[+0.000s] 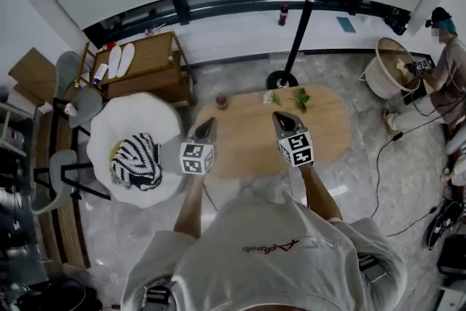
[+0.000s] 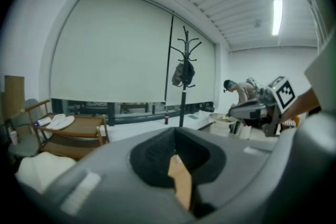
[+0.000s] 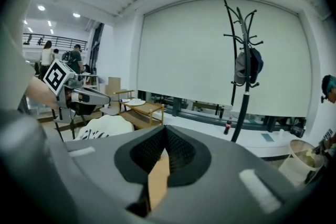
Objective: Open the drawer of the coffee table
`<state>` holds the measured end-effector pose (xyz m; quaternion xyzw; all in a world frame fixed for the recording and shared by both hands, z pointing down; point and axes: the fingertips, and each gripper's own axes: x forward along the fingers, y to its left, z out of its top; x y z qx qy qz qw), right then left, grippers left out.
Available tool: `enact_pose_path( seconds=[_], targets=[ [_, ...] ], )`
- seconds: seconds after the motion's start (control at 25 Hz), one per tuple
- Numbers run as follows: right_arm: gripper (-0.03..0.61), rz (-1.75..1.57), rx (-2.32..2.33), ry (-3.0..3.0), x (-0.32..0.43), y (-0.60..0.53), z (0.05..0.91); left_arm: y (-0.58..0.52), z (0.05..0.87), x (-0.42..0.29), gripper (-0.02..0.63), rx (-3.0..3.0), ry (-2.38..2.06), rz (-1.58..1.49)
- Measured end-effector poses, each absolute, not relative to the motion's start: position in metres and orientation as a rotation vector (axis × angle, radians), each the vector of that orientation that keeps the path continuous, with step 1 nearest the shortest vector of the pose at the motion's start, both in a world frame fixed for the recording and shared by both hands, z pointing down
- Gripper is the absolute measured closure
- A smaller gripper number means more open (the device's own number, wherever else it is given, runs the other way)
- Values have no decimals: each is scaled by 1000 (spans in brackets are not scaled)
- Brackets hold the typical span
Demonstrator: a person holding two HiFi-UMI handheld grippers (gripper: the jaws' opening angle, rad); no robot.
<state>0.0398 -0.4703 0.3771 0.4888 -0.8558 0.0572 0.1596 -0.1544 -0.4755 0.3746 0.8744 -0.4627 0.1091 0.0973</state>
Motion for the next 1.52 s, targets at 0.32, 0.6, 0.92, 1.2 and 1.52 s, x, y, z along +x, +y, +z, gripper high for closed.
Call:
enact_pose_path(
  seconds=[0.32, 0.6, 0.92, 1.2, 1.52],
  targets=[
    [574, 136, 1189, -2507, -32, -484, 386, -463, 390, -219, 614, 2452, -1505, 289],
    [574, 151, 1151, -2508, -33, -466, 398, -444, 403, -218, 614, 2415, -1521, 282],
    [574, 177, 1211, -2504, 20, -421, 401, -408, 402, -166, 614, 2451, -1484, 311],
    [574, 189, 1238, -2507, 86, -366, 409, -358, 404, -103, 614, 2472, -1482, 332],
    [574, 202, 1235, -2538, 156, -286, 418, -280, 409, -40, 614, 2467, -1516, 374]
  ],
)
